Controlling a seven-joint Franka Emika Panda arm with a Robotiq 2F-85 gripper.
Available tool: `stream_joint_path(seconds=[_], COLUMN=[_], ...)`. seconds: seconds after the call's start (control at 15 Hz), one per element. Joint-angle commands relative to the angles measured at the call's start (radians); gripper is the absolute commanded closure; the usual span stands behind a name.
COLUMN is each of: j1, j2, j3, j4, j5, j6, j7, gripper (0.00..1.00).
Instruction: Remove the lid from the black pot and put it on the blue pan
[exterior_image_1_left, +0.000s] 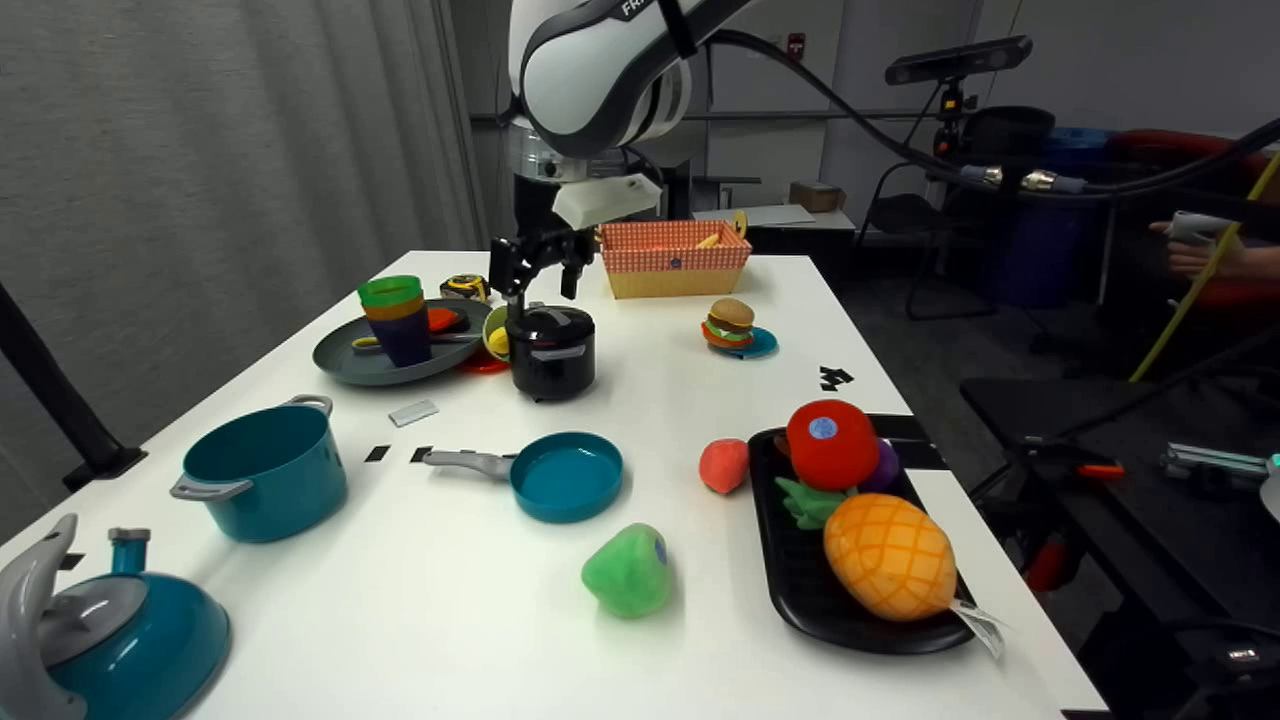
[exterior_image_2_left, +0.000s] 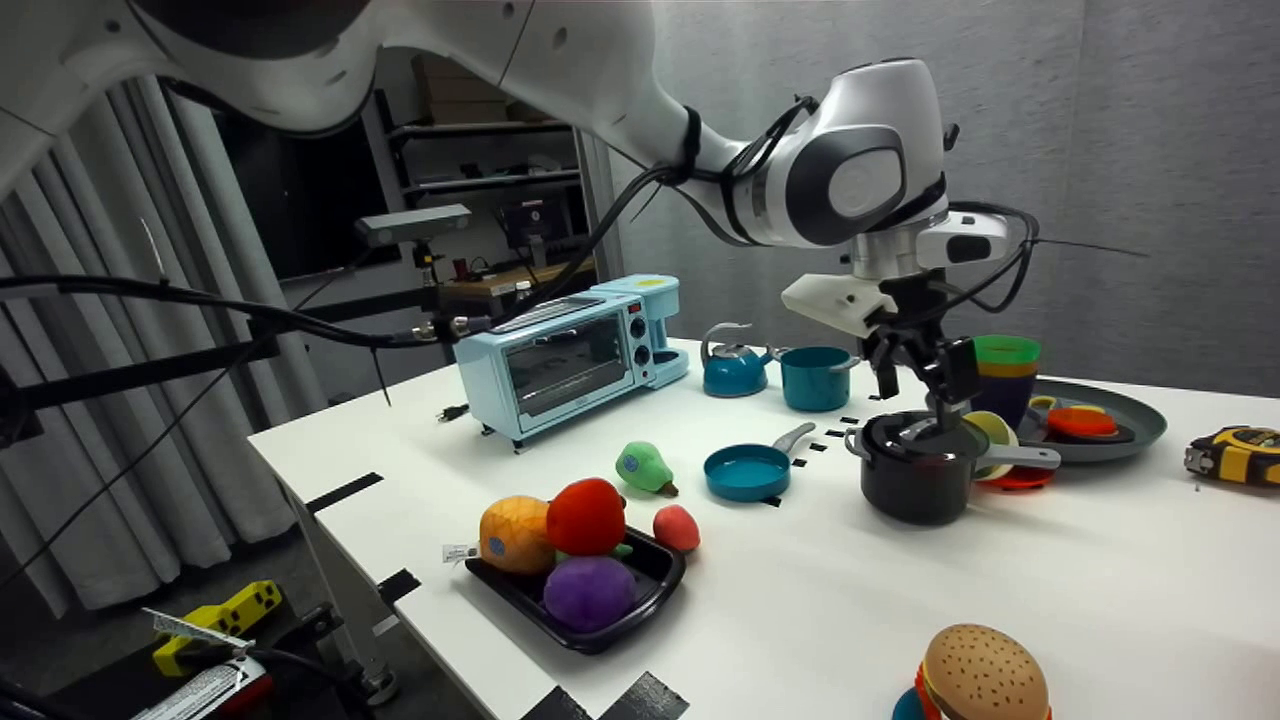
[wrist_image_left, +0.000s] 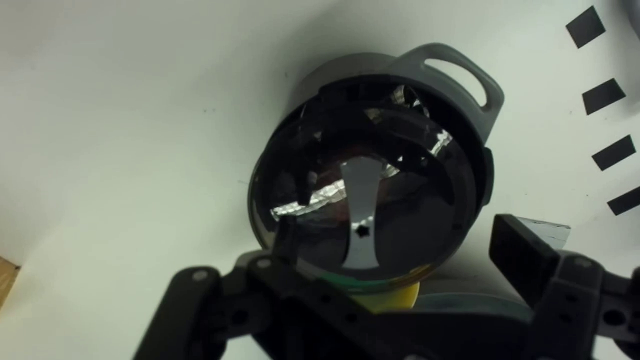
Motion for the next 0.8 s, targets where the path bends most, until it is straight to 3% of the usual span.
stream_joint_path(seconds=[0.0,0.33,0.4,0.73], j1=[-0.010,-0.011,-0.012,-0.013], j2=[0.031,0.041,0.044,0.050], j3=[0.004,0.002,0.002,0.002], j4=[0.049,0.052,0.055,0.060], j5=[0.008,0.006,0.006,0.005], j6=[-0.017,-0.016,-0.016,-0.016], j7=[0.002,0.002,0.002,0.000], gripper=[0.01,0.00,0.18,0.58])
